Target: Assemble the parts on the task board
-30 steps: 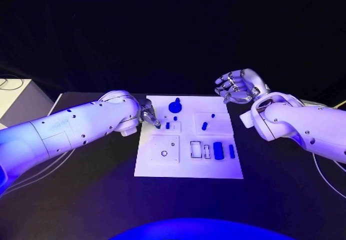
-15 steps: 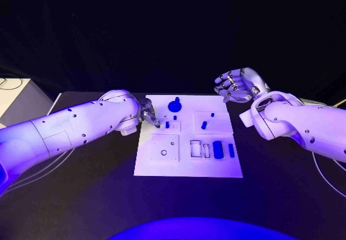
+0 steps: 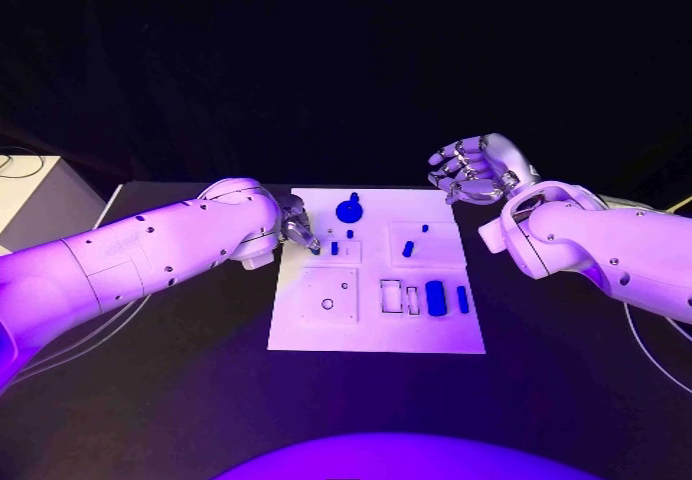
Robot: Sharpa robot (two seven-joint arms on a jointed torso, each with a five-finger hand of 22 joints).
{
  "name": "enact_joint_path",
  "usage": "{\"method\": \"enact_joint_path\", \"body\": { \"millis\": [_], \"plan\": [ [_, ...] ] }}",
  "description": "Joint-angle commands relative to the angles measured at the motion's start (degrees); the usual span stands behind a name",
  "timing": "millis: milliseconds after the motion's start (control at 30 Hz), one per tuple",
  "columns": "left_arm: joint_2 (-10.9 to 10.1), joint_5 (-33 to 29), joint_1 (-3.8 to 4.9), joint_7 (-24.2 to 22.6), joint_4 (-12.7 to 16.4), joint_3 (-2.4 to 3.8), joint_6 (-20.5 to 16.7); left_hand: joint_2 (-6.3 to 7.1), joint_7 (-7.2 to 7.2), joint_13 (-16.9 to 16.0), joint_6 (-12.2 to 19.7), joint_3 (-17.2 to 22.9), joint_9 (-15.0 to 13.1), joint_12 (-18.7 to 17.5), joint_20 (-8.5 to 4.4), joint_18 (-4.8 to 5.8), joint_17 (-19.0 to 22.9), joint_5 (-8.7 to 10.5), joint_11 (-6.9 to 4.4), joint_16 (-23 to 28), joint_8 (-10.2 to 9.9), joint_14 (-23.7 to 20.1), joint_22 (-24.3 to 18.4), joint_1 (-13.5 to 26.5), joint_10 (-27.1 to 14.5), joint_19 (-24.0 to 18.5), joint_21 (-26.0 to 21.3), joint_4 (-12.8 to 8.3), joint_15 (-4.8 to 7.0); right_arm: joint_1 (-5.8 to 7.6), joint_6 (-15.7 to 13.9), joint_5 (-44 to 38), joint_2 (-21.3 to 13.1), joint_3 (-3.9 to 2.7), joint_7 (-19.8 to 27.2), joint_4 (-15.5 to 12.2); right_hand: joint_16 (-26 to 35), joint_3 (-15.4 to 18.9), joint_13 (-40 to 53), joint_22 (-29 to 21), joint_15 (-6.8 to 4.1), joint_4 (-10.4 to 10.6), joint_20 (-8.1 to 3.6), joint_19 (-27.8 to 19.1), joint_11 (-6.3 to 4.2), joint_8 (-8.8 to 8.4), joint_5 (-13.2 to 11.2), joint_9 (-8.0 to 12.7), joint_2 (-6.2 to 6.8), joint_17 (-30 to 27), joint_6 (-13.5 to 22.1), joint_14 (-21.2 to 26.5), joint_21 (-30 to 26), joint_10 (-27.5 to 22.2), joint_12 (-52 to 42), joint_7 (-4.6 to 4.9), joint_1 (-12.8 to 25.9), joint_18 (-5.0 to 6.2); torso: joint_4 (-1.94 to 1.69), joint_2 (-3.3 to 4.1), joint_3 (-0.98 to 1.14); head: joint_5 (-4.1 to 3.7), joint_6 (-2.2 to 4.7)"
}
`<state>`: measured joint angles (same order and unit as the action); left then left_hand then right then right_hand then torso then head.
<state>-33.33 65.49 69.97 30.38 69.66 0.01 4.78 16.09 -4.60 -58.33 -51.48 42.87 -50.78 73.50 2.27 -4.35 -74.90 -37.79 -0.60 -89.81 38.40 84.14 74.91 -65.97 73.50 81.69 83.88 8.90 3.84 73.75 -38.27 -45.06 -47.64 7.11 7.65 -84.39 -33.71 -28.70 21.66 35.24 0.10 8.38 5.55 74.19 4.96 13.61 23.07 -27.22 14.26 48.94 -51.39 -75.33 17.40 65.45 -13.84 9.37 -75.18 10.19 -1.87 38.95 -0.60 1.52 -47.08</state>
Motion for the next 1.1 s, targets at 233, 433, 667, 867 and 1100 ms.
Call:
{"method": "enact_joint_path", "body": {
  "millis": [233,433,667,867,1100],
  "plan": [
    [0.5,-2.6,-0.23,-0.2,-0.1,-0.27,0.5,-0.40,1.06,0.2,-1.0,6.0,-0.7,-0.5,-0.17,1.02,-15.1,0.79,-0.17,-0.2,-0.2,5.9,1.0,1.0,-0.1,-0.1,-0.1,-7.8,0.23,-0.01,0.1,-0.2,0.0,-0.02,0.7,-0.1,0.2,0.2,-0.1,-0.1,0.05,-0.1,0.04,0.2,-0.03,-0.20,0.2,0.1,-0.07,0.1,0.0,-0.2,-0.2,0.3,0.2,0.25,0.3,0.14,0.00,-0.01,-0.01,-0.09,-0.06],
    [0.5,-3.0,-0.23,-0.3,-0.2,-0.29,0.2,-0.41,1.29,0.2,-0.7,4.6,-1.1,-0.7,-0.19,1.00,-15.1,0.86,-0.32,-0.2,0.0,5.9,1.0,1.2,0.0,-0.2,-0.3,-7.3,0.32,-0.01,0.0,-0.2,0.0,-0.02,0.7,-0.1,0.2,0.2,-0.1,-0.1,0.05,-0.1,0.04,0.2,-0.03,-0.20,0.2,0.1,-0.07,0.1,0.0,-0.2,-0.2,0.3,0.2,0.25,0.3,0.14,-0.03,-0.01,-0.05,-0.20,-0.13],
    [0.5,-3.1,-0.23,-0.2,-0.2,-0.30,0.1,-0.33,1.63,0.4,-0.4,2.9,-1.5,-0.9,-0.29,0.98,-15.1,1.00,-0.52,-0.2,0.0,5.9,0.8,1.4,-0.1,-0.2,-0.4,-6.8,0.45,-0.01,0.0,-0.2,0.0,-0.03,0.7,-0.1,0.2,0.2,-0.1,-0.1,0.05,-0.1,0.04,0.2,-0.03,-0.20,0.2,0.1,-0.07,0.1,0.0,-0.2,-0.2,0.3,0.2,0.25,0.3,0.14,-0.02,-0.03,-0.06,-0.22,-0.13],
    [0.7,-3.2,-0.23,0.1,-0.6,-0.31,0.1,-0.58,2.32,0.7,-0.7,-2.7,-1.0,-1.2,-0.71,0.93,-15.1,1.20,-1.05,-0.2,-1.4,5.9,0.5,2.1,-0.5,-0.3,-0.8,-4.2,0.86,-0.01,0.0,-0.2,0.0,-0.03,0.7,-0.1,0.5,0.2,-0.5,-0.3,0.06,-0.1,0.06,0.4,-0.02,-0.34,0.2,0.1,-0.11,0.4,-0.1,-0.3,-0.4,0.6,0.4,0.26,0.3,0.14,-0.03,-0.02,-0.05,-0.28,-0.09],
    [0.8,-3.2,-0.23,0.6,-1.3,-0.33,0.1,-0.64,1.99,1.0,-1.4,-10.9,-0.1,-1.6,-0.72,0.84,-15.1,1.57,-0.67,-0.2,-3.1,5.9,-0.1,2.2,-1.3,-0.6,-1.2,-0.8,0.64,-0.01,-0.1,-0.2,-0.1,-0.03,0.7,-0.2,0.5,0.2,-0.5,-0.3,0.06,-0.1,0.06,0.4,-0.02,-0.34,0.2,0.1,-0.11,0.4,-0.1,-0.3,-0.4,0.6,0.4,0.26,0.3,0.14,-0.03,-0.03,-0.03,-0.33,-0.09]
  ]
}}
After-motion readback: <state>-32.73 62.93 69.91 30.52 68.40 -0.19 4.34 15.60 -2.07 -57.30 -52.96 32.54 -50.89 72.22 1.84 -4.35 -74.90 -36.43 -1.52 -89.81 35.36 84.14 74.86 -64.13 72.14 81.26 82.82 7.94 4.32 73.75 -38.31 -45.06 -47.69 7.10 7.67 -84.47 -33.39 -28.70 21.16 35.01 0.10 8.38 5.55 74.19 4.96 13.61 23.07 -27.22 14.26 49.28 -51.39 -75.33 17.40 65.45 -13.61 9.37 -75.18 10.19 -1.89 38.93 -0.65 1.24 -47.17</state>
